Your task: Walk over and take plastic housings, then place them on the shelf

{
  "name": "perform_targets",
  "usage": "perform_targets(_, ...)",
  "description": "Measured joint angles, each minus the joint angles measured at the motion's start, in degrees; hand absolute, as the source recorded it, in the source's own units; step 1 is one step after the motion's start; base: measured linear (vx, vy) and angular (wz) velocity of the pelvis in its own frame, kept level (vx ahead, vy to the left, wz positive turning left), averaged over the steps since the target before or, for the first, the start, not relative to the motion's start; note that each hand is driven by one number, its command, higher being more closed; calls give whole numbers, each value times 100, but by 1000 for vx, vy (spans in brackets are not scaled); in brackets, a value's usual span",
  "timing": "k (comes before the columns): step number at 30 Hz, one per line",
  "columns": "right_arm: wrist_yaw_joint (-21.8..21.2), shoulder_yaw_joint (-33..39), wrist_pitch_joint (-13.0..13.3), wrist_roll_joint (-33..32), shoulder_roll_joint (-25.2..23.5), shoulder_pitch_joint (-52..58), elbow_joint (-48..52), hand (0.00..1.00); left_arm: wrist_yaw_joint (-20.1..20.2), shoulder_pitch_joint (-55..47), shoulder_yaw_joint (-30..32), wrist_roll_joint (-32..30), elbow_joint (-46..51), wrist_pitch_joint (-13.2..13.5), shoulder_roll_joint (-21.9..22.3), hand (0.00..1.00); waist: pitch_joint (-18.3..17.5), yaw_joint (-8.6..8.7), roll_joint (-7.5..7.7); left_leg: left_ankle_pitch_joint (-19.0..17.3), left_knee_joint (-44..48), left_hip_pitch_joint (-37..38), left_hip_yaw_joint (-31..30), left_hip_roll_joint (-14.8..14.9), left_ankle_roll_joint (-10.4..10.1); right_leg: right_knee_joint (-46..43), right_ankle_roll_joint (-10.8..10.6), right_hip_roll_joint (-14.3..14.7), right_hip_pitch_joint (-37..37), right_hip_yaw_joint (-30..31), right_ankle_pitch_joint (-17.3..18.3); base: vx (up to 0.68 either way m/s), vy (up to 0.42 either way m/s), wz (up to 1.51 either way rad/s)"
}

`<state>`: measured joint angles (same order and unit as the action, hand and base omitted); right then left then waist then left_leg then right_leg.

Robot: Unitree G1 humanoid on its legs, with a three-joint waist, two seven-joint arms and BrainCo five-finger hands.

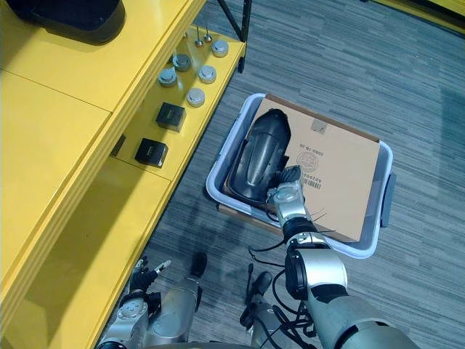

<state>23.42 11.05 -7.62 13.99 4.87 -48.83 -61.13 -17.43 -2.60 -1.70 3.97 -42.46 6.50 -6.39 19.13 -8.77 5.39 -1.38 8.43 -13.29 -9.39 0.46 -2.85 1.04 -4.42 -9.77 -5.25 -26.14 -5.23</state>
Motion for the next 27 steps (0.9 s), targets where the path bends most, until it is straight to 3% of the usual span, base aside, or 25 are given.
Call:
perform_targets(7,63,-311,38,82,-69,983,1797,100,-14,-120,-101,8,421,-5,65,0,-76,54,101,31,-51,18,8,12,-2,40,5,6,2,15,-22,14,0,-1)
perform_targets(15,454,-306,54,485,-233,2411,3766,100,-29,-414,-610,-20,2758,62,201,0,-565,214,82,31,-207,211,1,7,-2,92,-37,-5,148,12,10,1,0,0)
perform_targets(22,646,-557,250,920,-278,2691,5227,100,-305,-340,-667,-255,4642,167,339,0,-793,387,-6,34,-275,353,34,6,1,141,-40,1,254,21,20,15,1,-2)
perform_targets(27,644,-1002,298,1092,-354,2706,5965,100,-556,-241,-667,-448,5278,224,335,0,-1011,468,-46,39,-413,585,135,8,8,241,-45,3,416,89,17,32,-2,-8)
